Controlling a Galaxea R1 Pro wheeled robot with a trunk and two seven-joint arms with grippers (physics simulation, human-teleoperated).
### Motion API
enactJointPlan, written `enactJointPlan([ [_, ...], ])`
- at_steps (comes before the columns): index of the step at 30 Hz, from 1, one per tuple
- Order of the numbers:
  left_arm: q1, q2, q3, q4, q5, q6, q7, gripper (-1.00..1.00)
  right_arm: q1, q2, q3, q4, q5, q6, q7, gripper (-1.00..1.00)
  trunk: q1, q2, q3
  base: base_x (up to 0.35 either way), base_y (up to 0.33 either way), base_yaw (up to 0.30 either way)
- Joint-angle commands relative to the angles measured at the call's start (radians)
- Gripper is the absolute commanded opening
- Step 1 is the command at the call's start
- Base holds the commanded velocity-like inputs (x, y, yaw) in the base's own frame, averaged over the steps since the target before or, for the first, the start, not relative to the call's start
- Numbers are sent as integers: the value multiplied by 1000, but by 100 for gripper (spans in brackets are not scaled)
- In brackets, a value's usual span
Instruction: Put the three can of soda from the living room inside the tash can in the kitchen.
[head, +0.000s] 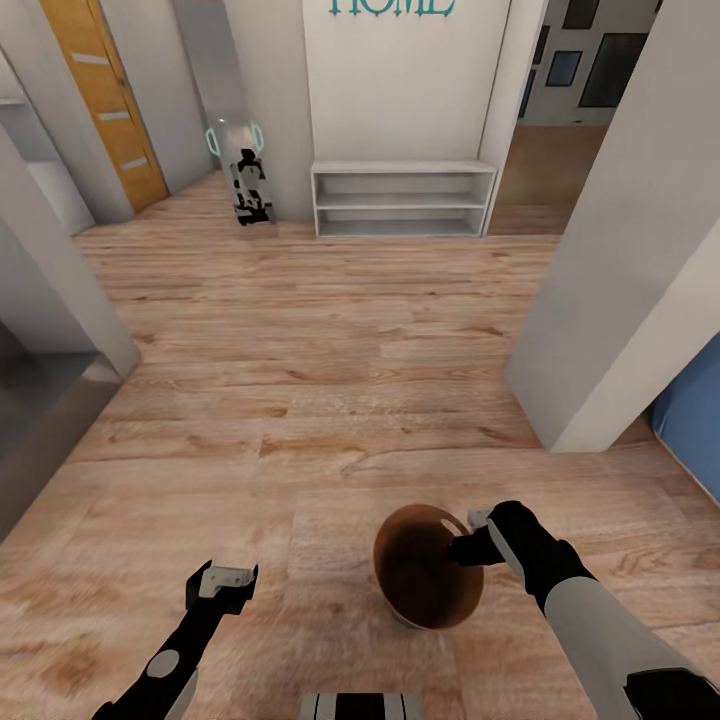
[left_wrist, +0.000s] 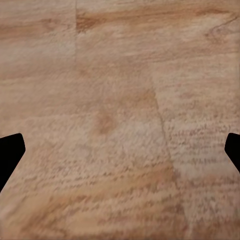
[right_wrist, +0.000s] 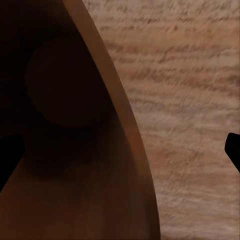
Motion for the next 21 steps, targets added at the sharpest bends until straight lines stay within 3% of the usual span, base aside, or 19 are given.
enactJointPlan([
  [1,0,0,0,0,0,0,0,100,0,0,0,0,0,0,0,100,0,0,0,0,0,0],
  [7,0,0,0,1,-2,0,0,100,0,0,0,0,0,0,0,100,0,0,0,0,0,0],
  [13,-1,0,0,0,-1,0,0,100,0,1,0,0,0,0,0,100,3,-1,-23,0,0,0],
  [21,0,0,0,1,0,0,1,100,0,1,0,0,0,0,1,100,3,-1,-23,0,0,0],
])
